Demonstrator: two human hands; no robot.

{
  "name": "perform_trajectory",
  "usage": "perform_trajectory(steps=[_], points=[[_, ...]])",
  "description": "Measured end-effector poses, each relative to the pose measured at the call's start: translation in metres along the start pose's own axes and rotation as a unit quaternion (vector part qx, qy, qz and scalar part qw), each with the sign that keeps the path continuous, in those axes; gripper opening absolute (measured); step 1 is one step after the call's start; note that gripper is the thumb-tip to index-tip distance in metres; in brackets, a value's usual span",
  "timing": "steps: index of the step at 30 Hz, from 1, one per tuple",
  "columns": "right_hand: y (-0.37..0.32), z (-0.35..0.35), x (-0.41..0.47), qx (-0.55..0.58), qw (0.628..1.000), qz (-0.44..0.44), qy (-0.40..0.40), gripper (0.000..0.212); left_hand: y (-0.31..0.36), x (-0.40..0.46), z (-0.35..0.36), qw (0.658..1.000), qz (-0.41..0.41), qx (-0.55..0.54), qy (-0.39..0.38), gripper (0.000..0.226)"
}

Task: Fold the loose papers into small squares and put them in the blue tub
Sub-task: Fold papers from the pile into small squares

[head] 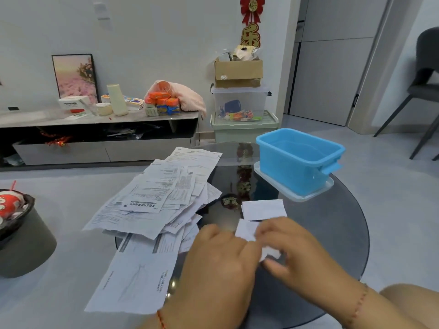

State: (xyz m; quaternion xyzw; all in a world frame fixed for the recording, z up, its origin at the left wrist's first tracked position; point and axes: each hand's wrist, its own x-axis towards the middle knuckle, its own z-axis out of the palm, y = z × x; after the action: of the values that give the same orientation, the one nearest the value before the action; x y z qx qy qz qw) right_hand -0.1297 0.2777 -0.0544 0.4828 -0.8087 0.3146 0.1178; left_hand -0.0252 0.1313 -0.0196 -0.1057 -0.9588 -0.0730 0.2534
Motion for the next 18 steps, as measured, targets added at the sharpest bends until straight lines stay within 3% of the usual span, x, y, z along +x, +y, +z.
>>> perform_trajectory(steps=[3,6,10,13,18], points=[[0.007,-0.002,-0.007,0.055,0.995,0.069,-0.056,0.018,0.003,-0.007,-0.005,0.979,-0.173,-0.097,-0.039,0.041],[0.015,-0.005,-0.015,0.12,0.978,0.152,-0.082,0.003,-0.007,-0.024,0.008,0.932,-0.283,-0.221,-0.044,0.066],[0.014,-0.01,-0.019,0.178,0.95,0.228,-0.113,0.005,-0.01,-0.03,0.026,0.904,-0.32,-0.274,-0.072,0.054],[0.012,-0.005,-0.018,0.212,0.935,0.273,-0.077,0.015,-0.01,-0.031,0.038,0.897,-0.349,-0.266,-0.042,0.044],[0.013,0.003,-0.012,0.145,0.933,0.328,-0.034,0.033,-0.012,-0.022,0.048,0.88,-0.41,-0.24,0.004,0.057]])
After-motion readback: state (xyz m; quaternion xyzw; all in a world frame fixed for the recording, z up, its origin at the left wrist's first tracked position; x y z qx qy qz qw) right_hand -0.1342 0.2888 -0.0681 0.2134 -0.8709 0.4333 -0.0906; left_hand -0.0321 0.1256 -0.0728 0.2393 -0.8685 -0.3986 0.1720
